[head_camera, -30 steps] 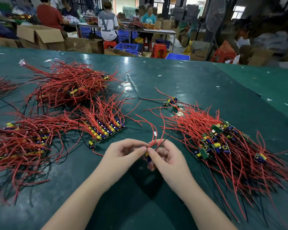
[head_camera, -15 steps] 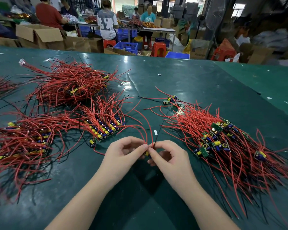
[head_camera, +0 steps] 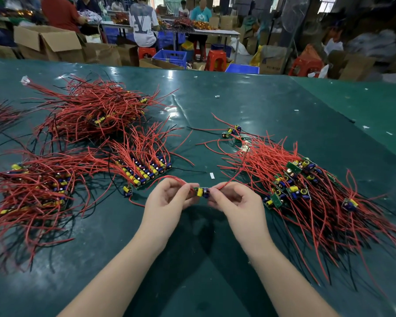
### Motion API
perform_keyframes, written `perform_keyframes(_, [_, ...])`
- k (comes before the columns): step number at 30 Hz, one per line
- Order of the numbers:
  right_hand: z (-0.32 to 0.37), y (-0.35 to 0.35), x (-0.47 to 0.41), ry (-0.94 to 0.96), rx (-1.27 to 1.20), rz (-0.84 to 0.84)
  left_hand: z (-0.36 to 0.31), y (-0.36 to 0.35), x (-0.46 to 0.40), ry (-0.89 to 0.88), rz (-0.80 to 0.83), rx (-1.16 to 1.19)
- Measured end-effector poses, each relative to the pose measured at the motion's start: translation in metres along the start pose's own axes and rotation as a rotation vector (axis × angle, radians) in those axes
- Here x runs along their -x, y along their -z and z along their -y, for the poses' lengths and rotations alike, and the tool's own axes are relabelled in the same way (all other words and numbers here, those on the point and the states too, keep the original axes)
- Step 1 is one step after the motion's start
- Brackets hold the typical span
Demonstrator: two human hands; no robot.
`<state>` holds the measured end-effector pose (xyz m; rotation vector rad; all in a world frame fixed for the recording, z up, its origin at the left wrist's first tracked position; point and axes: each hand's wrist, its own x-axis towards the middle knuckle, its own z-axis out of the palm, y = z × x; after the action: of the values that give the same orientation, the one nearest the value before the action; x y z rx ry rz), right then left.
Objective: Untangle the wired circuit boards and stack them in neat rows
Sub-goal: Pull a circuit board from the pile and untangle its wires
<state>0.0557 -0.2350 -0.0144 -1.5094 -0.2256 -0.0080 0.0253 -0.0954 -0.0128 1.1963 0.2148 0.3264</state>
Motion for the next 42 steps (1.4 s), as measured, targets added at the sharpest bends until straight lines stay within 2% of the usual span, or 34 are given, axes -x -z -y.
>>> perform_keyframes(4, [0.003,-0.002,0.000,-0.164,-0.341,0.036,-0.003,0.001,-0.001,0.137,0.012,0.221])
perform_keyframes(7, [0.003,-0.003,0.000,-0.228,-0.434,0.046,-0.007,0.002,-0.001,0.221,0.023,0.322])
perform_keyframes(16, [0.004,-0.003,0.004,-0.066,-0.237,0.059,-0.006,0.002,0.003,0.179,0.073,0.090])
perform_keyframes(25, [0.009,0.005,0.000,-0.106,-0.113,0.080,-0.011,0.005,0.004,0.173,0.119,-0.028])
perform_keyframes(30, [0.011,0.009,-0.003,-0.292,-0.326,0.108,-0.009,0.006,0.003,0.141,0.122,-0.080])
perform_keyframes(37, [0.011,0.006,-0.002,-0.282,-0.322,0.066,-0.009,0.007,0.004,-0.003,0.101,-0.300])
perform_keyframes(42, [0.013,0.006,-0.003,-0.388,-0.464,0.030,-0.011,0.005,0.007,-0.113,0.083,-0.367])
